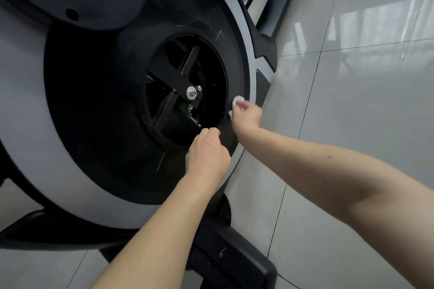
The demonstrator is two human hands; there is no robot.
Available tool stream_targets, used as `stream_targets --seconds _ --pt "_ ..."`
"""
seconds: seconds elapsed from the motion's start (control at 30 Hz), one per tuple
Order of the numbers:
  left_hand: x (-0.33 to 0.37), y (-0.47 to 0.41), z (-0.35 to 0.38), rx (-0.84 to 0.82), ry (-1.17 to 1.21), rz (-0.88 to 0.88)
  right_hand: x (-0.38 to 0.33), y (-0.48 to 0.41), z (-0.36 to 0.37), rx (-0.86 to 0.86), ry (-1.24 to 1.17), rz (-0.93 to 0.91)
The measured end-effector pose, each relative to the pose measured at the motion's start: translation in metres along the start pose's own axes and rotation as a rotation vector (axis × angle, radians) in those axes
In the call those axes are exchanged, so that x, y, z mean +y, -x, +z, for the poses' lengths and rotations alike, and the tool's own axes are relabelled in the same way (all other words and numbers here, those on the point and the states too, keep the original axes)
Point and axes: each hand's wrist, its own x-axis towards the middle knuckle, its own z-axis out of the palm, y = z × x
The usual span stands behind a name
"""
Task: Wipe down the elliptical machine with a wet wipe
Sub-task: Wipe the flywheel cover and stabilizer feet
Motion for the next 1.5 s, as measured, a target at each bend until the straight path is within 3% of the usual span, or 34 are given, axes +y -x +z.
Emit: stream_targets --seconds 0.1,0.27,0.43,0.6,0.7,0.83,0.9,1.0,1.1,1.17,1.27,1.33,1.5 --pt "0.000 -0.002 -0.001 -0.009 0.003 -0.009 -0.019 0.001 0.003 -0.024 -0.094 -0.051" --pt "0.003 -0.005 -0.004 -0.018 0.003 -0.003 0.055 0.035 -0.004 -0.132 0.102 0.023" --pt "0.011 -0.009 -0.012 -0.003 -0.006 0.010 -0.010 -0.015 0.008 0.038 -0.097 0.054" --pt "0.024 -0.020 -0.029 0.035 0.011 0.046 -0.064 -0.034 0.011 0.009 -0.170 -0.134" --pt "0.031 -0.029 -0.044 0.089 0.004 0.075 -0.062 -0.039 0.009 -0.022 0.016 -0.239" --pt "0.037 -0.036 -0.064 0.187 -0.025 0.111 -0.053 -0.040 0.004 -0.014 0.296 -0.209" --pt "0.038 -0.041 -0.073 0.267 -0.066 0.147 -0.079 -0.031 0.011 -0.031 0.242 -0.282" --pt "0.038 -0.045 -0.088 0.408 -0.176 0.188 -0.129 -0.006 0.028 -0.094 0.076 -0.535" --pt "0.035 -0.045 -0.101 0.576 -0.263 0.224 -0.145 0.013 0.033 -0.225 0.054 -0.785" --pt "0.031 -0.043 -0.108 0.647 -0.307 0.233 -0.139 0.003 0.027 -0.234 0.121 -0.765" --pt "0.028 -0.039 -0.117 0.676 -0.367 0.213 -0.128 -0.016 0.013 -0.208 0.290 -0.562" --pt "0.027 -0.038 -0.123 0.668 -0.395 0.144 -0.134 -0.014 0.011 -0.247 0.315 -0.540" --pt "0.024 -0.035 -0.129 0.614 -0.519 0.031 -0.167 0.031 0.029 -0.440 0.180 -0.947"
